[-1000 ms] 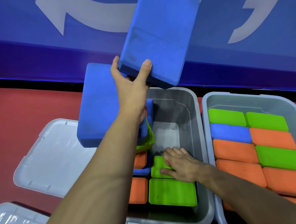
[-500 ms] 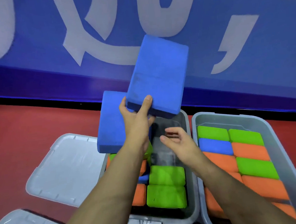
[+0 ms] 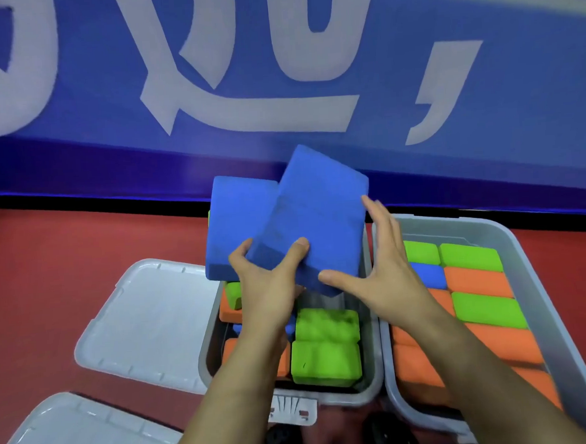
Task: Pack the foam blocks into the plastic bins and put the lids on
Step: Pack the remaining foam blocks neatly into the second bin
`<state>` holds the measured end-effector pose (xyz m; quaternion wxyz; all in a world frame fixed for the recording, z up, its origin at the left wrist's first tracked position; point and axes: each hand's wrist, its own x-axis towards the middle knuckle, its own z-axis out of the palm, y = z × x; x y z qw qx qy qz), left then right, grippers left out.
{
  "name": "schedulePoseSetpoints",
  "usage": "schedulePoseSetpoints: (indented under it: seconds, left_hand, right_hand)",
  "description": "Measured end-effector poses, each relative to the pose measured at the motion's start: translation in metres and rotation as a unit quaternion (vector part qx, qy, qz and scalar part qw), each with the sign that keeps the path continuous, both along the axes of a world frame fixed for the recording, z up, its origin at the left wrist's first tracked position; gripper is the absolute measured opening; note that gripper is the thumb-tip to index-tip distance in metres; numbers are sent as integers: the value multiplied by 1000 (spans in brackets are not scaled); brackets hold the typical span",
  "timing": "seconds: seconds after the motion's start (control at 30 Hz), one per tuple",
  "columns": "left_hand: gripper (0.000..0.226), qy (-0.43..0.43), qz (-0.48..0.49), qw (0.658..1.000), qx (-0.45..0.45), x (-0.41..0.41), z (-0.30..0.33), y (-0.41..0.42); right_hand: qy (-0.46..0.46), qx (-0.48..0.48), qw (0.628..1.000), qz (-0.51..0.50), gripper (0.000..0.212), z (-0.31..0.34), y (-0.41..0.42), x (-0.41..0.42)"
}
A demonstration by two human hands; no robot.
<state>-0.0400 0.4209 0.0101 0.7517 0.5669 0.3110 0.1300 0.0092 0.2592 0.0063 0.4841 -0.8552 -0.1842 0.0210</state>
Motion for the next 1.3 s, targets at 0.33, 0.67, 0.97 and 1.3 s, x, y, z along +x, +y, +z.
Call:
schedulePoseSetpoints:
  seconds: [0.33,0.67,0.97,1.3]
  left_hand:
    - [57,46,-81,996,10,5,-3,-8]
    - [44,15,-111,992,56,10,-1,-6]
    - [22,6,-44,980,196,22,5,23]
    - [71,114,62,867,482,26,-26,62]
  right_hand:
    - [-73,-118,989,49,93,-12,2,11]
    - [-77,-163,983,18,87,-11,-15,31]
    - [-54,-191,980,-13,80,-27,-23,45]
    - [33,-189,981,19,81,-77,-17,68]
